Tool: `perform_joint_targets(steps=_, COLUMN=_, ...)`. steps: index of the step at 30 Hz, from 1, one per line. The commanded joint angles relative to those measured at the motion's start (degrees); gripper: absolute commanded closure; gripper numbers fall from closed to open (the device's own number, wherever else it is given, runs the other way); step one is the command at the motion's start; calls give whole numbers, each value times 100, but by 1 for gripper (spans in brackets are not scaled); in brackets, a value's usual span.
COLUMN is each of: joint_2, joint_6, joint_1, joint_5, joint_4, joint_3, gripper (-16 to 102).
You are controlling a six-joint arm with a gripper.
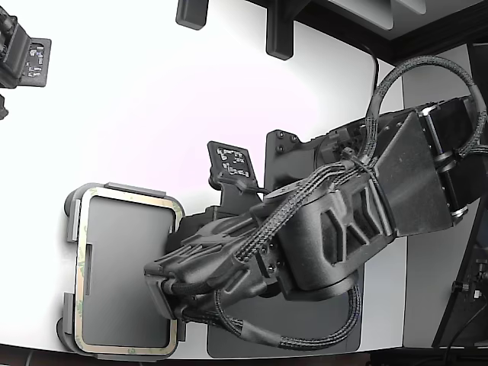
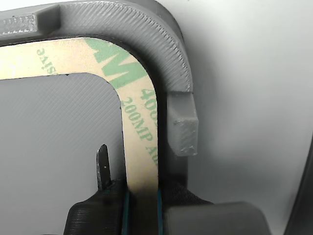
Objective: Grab top frame and put it into gray box.
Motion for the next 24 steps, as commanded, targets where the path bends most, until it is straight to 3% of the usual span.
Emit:
perform_joint_targets(steps=1, joint_2=114, joint_6=-18, joint_1=-88, joint_5=9, joint_4=62, joint_3=-185, gripper=76)
perform_joint_targets(steps=2, joint_2=114, joint_6=-18, joint_1=-88, joint_5=26, joint_4=62, joint_3=-202, gripper=50)
perform_joint_targets(steps=3, joint_2=114, joint_6=-18, joint_1=-88, joint_5=35, joint_4=62, joint_3=-229, gripper=-7)
perform_joint_targets(steps=4, joint_2=123, joint_6=-26, joint_1=-88, joint_5=26, joint_4=62, joint_3=-237, gripper=4)
perform_joint_targets(steps=6, joint_2=132, joint_6=-26, joint_1=-88, joint_5=35, joint_4=62, joint_3=-237, gripper=-13)
perform_joint_targets(steps=11, joint_2=149, joint_6=-62, joint_1=-62, joint_5=176, joint_4=62, joint_3=-360, gripper=-14)
perform_joint_targets(steps=19, joint_2=272, joint_6=-1503, joint_1=-62, joint_5=1582, joint_4=-9, joint_3=-1898, gripper=-14)
perform_joint_targets(steps=24, joint_2=1222, joint_6=-3876, joint_1=-193, joint_5=2391, joint_4=-826, joint_3=-1046, gripper=-11)
